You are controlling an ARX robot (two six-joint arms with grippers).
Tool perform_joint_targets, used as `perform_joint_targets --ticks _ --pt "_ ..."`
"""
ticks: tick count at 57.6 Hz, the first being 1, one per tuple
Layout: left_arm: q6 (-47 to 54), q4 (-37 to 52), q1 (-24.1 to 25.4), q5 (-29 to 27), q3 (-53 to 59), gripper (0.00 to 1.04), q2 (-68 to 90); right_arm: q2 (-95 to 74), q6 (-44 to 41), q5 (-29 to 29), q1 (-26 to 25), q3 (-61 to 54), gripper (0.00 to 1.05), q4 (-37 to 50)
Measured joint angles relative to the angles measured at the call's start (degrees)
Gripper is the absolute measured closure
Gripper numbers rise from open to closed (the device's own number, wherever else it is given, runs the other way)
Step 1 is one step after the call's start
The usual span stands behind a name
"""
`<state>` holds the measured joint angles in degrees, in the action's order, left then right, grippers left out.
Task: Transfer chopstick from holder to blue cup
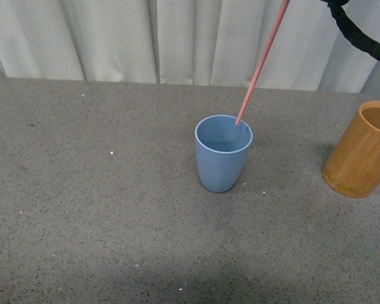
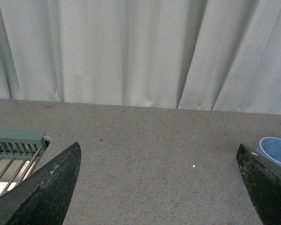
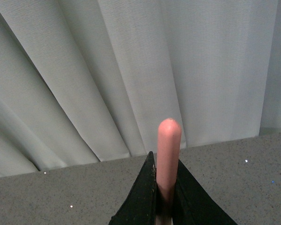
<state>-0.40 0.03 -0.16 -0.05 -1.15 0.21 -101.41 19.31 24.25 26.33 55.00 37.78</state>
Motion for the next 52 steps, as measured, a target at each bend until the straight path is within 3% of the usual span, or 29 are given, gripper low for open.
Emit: perform_joint_targets --ticks 52 --pt "0.0 0.0 0.02 0.02 0.0 0.07 0.0 -2.73 0.92 2.16 1.11 0.13 1.01 0.87"
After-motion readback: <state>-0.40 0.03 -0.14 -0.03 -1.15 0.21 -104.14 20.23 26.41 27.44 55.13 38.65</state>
